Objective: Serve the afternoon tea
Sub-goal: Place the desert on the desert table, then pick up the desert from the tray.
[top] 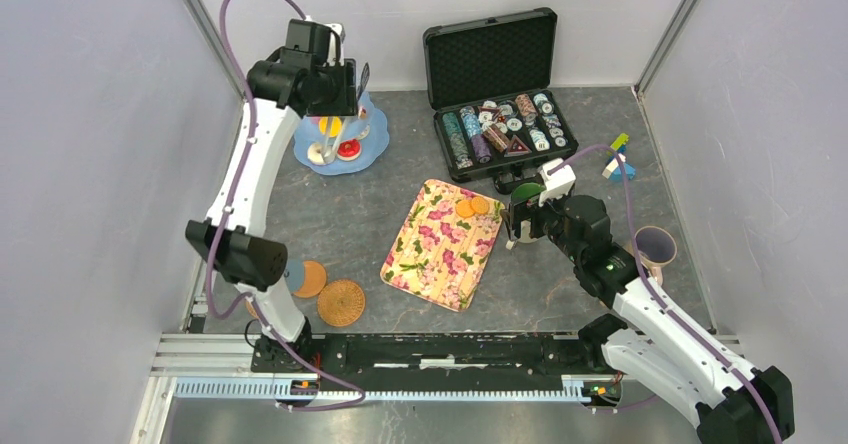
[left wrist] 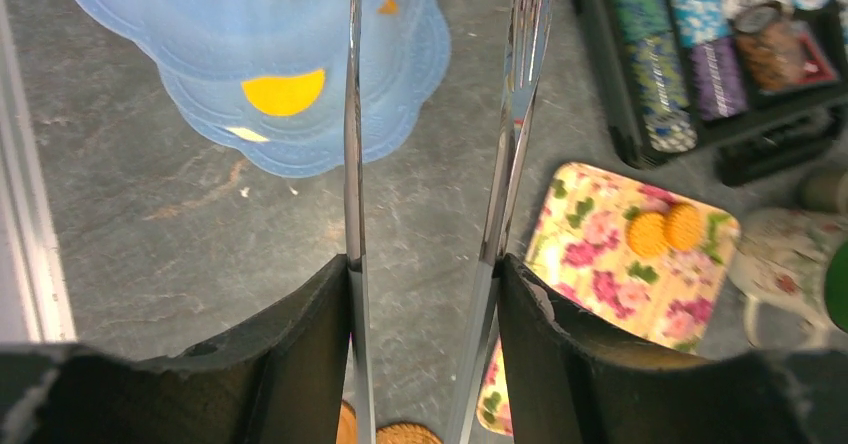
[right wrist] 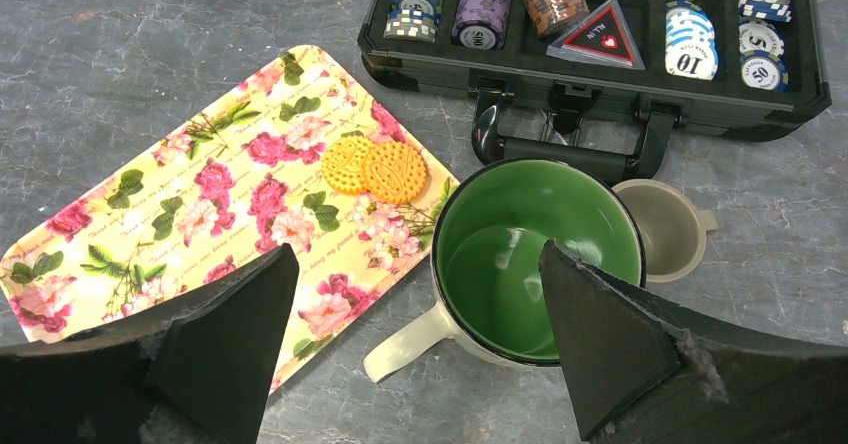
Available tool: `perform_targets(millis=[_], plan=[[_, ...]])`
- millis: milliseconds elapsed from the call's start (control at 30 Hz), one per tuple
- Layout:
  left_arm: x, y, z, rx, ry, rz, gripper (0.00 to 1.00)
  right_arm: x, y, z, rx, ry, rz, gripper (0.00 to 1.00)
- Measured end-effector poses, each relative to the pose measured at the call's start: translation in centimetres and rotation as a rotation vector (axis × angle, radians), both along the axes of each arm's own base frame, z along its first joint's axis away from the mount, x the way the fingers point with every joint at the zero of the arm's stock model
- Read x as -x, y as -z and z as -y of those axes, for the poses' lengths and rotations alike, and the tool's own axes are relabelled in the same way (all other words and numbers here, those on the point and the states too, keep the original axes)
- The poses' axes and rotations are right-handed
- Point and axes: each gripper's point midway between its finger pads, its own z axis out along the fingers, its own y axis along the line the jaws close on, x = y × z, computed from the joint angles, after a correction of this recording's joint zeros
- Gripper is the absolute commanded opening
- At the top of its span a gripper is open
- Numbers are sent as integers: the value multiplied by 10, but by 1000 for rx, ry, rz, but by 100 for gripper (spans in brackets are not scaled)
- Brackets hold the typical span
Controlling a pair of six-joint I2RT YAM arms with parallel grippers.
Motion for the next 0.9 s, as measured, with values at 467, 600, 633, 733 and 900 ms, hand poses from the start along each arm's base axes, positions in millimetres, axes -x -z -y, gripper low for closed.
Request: perform_targets(millis=[467, 600, 633, 733, 900], plan=[[136, 63, 129, 217, 369, -238, 56, -2, -5, -1, -11, 1, 19, 98], [166, 108, 160, 116, 444, -332, 56, -3, -8, 0, -14, 8, 30, 98], [169, 114, 164, 88, 452, -329, 56, -3, -9, 1, -15, 11, 34, 98], [172, 125, 181, 21, 482, -295, 57, -2, -14, 3, -21, 19, 48, 98], [168, 149, 201, -74, 541, -261, 58, -1, -21, 6, -30, 31, 72, 98]])
